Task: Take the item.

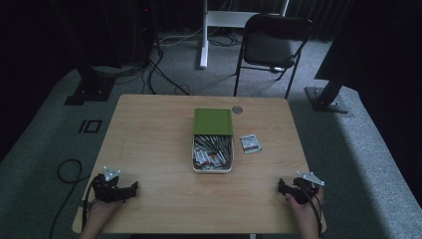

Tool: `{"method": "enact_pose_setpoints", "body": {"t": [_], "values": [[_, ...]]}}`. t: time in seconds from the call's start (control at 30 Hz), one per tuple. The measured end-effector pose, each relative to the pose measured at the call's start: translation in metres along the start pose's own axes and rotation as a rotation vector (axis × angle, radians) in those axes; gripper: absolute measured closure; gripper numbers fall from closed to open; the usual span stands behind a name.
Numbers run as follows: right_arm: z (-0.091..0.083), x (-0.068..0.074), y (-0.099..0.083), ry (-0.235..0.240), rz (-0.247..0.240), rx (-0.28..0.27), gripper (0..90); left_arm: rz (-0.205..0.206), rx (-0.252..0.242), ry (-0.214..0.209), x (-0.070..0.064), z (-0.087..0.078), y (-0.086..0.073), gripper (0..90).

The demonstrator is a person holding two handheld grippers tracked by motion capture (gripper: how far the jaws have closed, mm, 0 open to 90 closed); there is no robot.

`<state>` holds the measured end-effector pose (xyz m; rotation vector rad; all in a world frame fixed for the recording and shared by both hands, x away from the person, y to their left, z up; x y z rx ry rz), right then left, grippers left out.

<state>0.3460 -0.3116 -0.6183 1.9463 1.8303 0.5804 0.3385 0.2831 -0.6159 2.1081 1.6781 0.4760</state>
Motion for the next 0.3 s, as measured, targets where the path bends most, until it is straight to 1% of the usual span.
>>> {"method": "enact_pose_setpoints", "body": {"t": [0.1,0.23,0.3], "values": [[0.0002,0.0002,0.0000,0.002,-0.002,0.001,12.6,0.000,0.001,0.000,0.0001,-0.0001,-0.0001,1.4],[0.0001,0.0004,0.0001,0.009,-0.002,0.001,12.6,-0.064,0.000,0.035,0.0062,-0.0001,-0.0001,1.4],[0.0001,0.0000,0.0002,0.017,-0.008,-0.001,12.3,-0.087,0.002,0.048,0.0089,0.0000,0.0000,1.4]]}}
Point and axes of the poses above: each handheld gripper's, and its own axes: z roughly forward along the jaws, y roughly out of its top, x roughly to its left, the point moved 9 cm from there along z, roughly forward along the jaws, and after that the axes turned 13 degrees about x, right-handed, at the moved point
